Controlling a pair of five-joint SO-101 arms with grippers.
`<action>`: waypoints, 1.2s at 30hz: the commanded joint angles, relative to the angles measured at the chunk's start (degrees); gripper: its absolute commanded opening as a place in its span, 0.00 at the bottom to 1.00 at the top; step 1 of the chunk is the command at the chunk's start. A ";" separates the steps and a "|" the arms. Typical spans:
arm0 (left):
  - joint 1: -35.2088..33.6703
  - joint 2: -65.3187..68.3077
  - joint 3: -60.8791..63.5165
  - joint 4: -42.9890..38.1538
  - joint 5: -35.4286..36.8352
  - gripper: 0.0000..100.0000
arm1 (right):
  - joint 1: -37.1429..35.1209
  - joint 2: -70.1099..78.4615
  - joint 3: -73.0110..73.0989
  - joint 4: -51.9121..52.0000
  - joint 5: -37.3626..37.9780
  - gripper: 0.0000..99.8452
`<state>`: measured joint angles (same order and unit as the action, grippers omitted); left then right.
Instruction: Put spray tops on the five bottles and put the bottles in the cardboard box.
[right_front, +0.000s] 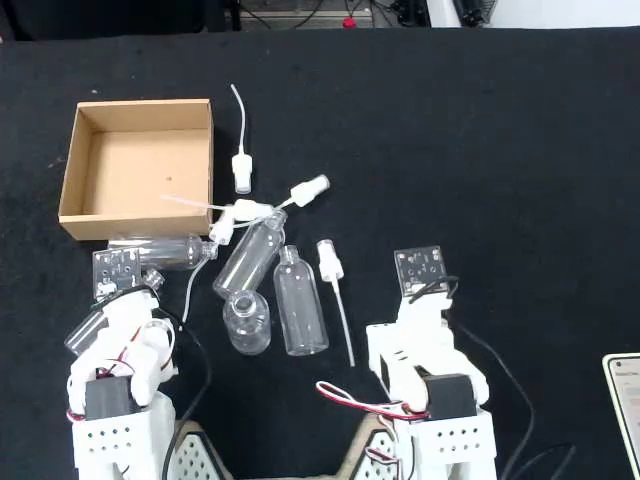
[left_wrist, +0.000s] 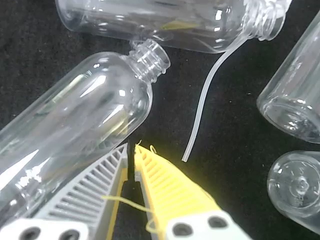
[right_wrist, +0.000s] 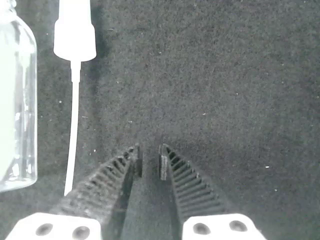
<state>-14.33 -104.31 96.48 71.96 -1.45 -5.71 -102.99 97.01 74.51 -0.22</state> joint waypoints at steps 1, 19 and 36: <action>0.22 0.00 0.84 0.62 -0.62 0.03 | 1.32 -5.58 -0.57 -0.09 0.44 0.07; 0.40 -0.09 -20.79 0.62 -18.29 0.03 | 1.93 -5.58 -0.84 -25.05 15.30 0.07; 0.31 0.44 -46.37 -3.78 -14.86 0.22 | 1.93 -5.58 -20.09 -16.70 21.89 0.07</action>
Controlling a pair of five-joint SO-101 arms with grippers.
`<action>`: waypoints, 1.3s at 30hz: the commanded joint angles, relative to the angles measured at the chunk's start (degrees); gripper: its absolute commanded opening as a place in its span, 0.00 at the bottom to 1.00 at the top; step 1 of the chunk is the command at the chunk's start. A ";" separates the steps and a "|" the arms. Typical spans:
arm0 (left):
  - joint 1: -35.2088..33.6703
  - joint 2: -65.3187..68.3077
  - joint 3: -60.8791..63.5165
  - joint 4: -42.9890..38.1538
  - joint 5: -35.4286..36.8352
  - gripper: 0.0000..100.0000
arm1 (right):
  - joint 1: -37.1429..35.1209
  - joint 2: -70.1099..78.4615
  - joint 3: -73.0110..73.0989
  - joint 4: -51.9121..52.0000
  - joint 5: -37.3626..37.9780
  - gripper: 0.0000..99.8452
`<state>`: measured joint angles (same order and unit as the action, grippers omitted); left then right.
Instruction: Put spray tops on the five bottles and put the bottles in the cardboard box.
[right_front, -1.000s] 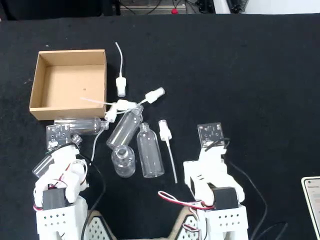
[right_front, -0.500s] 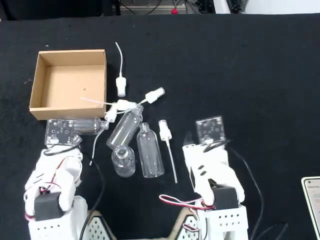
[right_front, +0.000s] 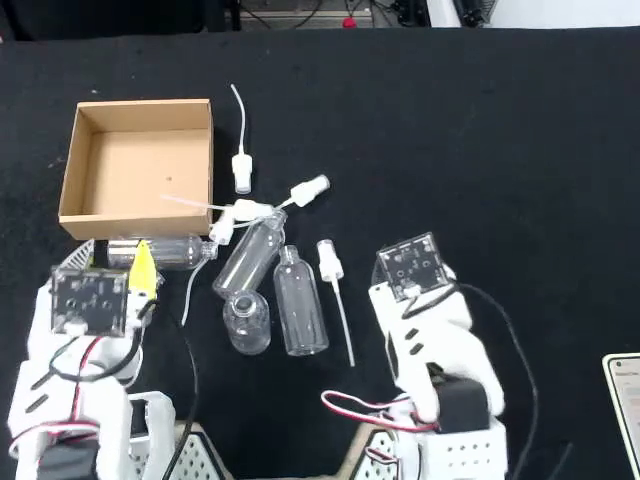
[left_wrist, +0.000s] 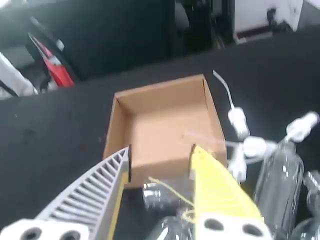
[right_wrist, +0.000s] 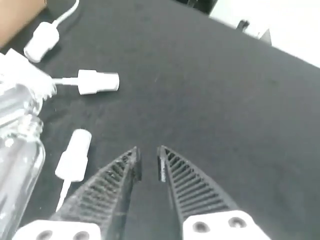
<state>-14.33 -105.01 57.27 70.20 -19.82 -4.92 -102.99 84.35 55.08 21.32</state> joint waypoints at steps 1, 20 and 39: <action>0.31 1.23 -8.40 -2.55 5.71 0.22 | 1.14 -5.58 -9.27 3.43 0.35 0.07; 14.20 26.11 -17.80 17.49 3.52 0.22 | 1.05 14.64 -34.07 7.65 0.26 0.07; 19.21 5.80 2.95 17.23 -5.45 0.31 | 0.70 51.12 -55.25 15.91 -5.45 0.07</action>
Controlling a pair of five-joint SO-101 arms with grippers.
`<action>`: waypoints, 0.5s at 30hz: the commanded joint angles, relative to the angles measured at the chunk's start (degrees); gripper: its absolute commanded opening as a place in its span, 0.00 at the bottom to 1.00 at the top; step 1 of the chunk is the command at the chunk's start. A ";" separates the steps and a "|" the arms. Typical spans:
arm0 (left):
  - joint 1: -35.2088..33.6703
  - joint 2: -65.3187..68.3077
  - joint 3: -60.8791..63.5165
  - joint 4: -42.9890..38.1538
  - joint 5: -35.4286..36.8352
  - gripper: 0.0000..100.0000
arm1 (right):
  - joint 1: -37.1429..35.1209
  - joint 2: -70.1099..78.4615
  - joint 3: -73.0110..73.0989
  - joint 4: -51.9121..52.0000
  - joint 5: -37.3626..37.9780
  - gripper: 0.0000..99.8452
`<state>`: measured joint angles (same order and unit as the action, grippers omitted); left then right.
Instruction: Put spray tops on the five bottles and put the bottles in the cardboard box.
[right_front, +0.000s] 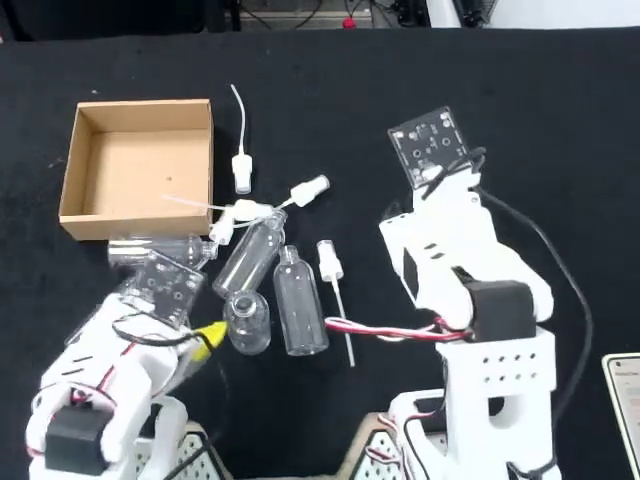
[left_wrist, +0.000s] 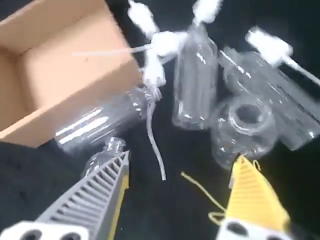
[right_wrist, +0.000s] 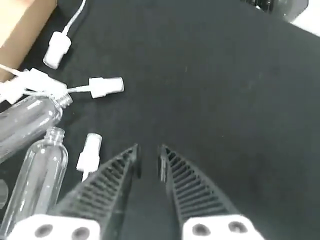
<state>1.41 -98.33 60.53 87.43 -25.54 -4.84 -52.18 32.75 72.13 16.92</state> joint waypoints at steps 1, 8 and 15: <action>5.49 -0.88 -0.84 0.00 1.85 0.31 | 0.62 0.48 -3.65 -1.49 -1.41 0.07; 15.69 -0.79 -0.48 -0.35 6.59 0.31 | 0.62 0.40 -3.65 -1.85 -2.11 0.07; 11.65 6.07 5.49 -7.21 6.59 0.32 | 0.62 0.40 -3.65 -1.85 -1.85 0.07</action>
<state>15.47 -97.19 63.08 84.35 -19.30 -4.84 -51.82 32.75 72.13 15.25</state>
